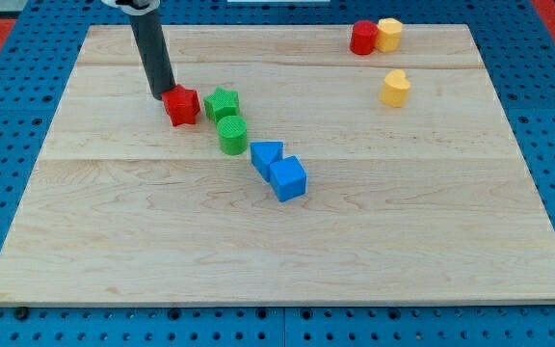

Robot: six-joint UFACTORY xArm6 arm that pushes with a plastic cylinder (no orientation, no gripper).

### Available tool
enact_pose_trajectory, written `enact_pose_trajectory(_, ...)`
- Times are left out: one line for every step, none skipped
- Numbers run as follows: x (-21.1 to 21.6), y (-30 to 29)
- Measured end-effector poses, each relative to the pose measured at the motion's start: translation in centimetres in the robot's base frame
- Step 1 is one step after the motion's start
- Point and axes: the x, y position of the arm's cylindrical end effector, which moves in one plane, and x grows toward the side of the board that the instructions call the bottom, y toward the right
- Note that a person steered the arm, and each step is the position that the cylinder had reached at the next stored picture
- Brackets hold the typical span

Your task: Place the red star left to the green circel

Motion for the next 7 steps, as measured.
enact_pose_trajectory(-2.5, 4.2)
enact_pose_trajectory(-1.9, 7.2)
enact_pose_trajectory(-1.9, 4.1)
enact_pose_trajectory(0.4, 3.7)
enact_pose_trajectory(2.4, 1.3)
enact_pose_trajectory(2.4, 0.3)
enact_pose_trajectory(3.6, -1.6)
